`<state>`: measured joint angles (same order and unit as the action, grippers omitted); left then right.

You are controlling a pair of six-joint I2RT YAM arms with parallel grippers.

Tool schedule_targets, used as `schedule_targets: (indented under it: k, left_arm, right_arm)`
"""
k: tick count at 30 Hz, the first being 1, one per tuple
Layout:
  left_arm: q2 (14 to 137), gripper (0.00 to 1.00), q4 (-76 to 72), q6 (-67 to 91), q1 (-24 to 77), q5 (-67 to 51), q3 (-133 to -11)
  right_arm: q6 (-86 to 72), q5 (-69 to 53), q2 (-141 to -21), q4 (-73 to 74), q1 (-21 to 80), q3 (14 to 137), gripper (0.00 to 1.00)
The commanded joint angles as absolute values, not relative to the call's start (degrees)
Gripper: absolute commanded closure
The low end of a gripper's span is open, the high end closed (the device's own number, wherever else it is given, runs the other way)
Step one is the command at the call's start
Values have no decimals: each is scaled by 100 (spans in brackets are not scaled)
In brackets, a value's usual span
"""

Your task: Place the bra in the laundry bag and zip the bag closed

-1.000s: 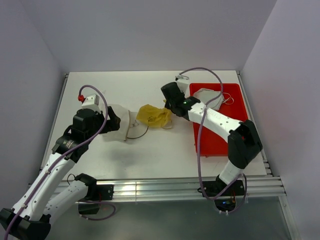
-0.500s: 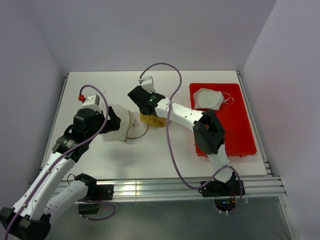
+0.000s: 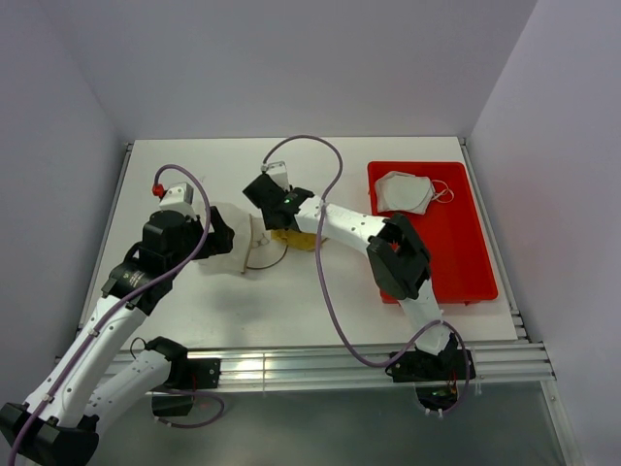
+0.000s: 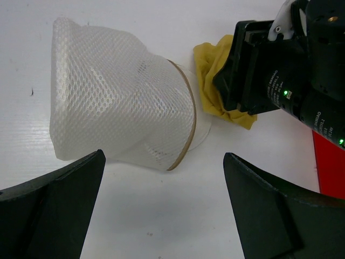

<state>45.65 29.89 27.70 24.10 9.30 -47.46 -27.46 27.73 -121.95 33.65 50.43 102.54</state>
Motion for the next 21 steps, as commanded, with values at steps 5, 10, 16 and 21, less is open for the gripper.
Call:
schedule_targets:
  k: [5,10,16,21]
  left_arm:
    - [4588,1,2918,2742,2426,967,-4737]
    - [4649,1,2866,2698,2426,976,-4781]
    - [4930,1,2900,2724,2574,572,-5308]
    - [5624,1,2918,2988,3286,878,-5949]
  right_arm:
    - [-3129,2303,-11427,3103,5019,10073,46]
    - [-3252,2014,-10566,2910,4756,9555,45]
    - [-3471,1189,-9441,2102,3746,7951,45]
    - [-3647,-208,-9140,670,2928,6568,43]
